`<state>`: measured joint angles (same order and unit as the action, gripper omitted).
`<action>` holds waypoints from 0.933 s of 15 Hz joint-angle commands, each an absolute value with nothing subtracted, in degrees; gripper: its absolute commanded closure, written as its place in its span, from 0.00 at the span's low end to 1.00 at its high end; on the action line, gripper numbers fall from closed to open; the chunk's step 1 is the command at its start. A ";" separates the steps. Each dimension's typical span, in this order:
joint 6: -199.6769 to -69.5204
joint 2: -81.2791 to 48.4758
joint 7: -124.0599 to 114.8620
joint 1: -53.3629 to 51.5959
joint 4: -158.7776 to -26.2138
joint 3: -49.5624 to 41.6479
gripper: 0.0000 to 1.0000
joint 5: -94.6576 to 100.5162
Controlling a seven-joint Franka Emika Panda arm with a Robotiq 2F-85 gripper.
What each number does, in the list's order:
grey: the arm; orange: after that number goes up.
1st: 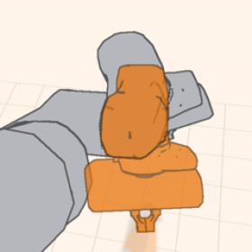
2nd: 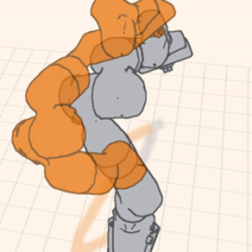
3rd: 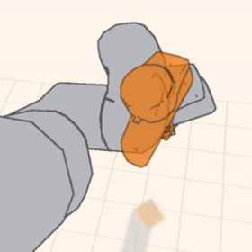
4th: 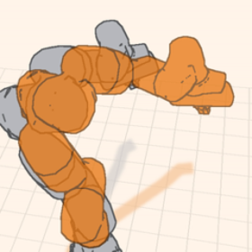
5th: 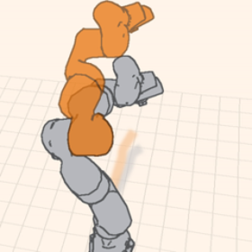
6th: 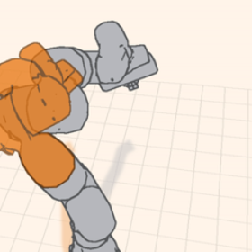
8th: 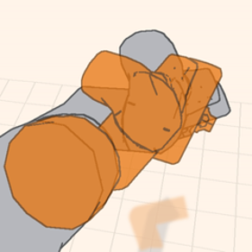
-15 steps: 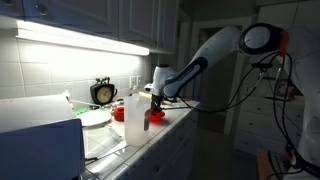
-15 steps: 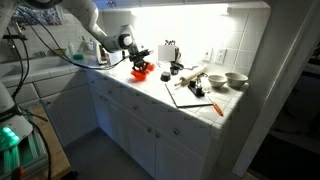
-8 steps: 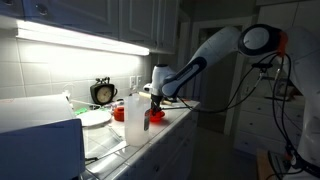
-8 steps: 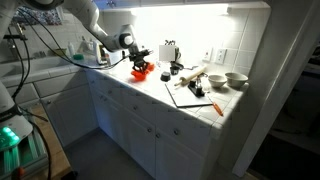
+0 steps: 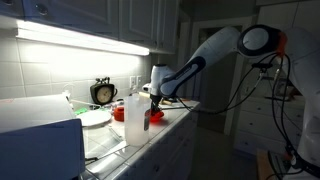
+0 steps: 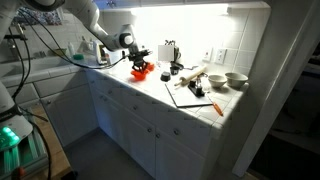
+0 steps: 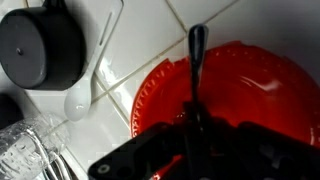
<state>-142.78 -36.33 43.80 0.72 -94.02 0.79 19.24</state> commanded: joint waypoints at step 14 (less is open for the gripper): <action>-140.31 -39.00 42.26 3.62 -89.71 4.99 0.98 9.78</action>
